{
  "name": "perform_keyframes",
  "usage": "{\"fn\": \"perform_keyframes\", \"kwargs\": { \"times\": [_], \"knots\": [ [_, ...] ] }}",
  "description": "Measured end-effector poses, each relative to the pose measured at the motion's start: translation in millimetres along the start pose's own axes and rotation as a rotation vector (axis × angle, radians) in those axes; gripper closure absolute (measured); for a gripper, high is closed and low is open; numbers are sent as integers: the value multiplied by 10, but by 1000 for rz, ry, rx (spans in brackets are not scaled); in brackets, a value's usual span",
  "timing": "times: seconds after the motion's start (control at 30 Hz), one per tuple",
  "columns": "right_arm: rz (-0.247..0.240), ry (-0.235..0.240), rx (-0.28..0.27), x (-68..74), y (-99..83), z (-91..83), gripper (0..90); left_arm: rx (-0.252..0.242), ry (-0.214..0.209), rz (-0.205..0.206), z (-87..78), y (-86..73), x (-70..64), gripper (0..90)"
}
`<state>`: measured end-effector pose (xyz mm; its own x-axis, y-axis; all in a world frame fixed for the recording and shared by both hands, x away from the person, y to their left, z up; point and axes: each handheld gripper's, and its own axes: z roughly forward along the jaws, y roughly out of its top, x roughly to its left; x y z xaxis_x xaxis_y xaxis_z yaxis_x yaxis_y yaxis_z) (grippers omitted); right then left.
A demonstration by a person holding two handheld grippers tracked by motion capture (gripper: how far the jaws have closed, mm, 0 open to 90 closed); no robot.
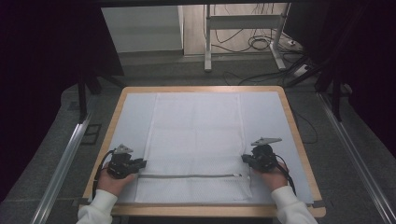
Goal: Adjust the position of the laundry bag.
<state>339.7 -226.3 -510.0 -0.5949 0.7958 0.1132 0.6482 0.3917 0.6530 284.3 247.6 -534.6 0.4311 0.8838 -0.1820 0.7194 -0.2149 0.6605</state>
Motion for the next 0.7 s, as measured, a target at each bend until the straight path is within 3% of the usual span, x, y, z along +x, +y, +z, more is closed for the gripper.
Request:
{"fn": "perform_keyframes", "kwargs": {
  "times": [0.13, 0.27, 0.43, 0.57, 0.7],
  "knots": [
    [-3, -7, -6, -20, -8, -11, 818, -43, 68, -8, -64, 2, 8, 452],
    [-23, -16, -19, -29, -24, -32, 644, -79, 91, -33, -159, 22, 48, 319],
    [-26, -39, -52, -39, -39, -77, 467, -100, 74, -24, -202, 84, -25, 290],
    [-29, -24, -90, -50, -57, -139, 414, -130, 51, 34, -223, 180, -196, 272],
    [-14, -31, -121, -58, -94, -218, 380, -132, 14, 67, -202, 261, -346, 269]
  ]
}}
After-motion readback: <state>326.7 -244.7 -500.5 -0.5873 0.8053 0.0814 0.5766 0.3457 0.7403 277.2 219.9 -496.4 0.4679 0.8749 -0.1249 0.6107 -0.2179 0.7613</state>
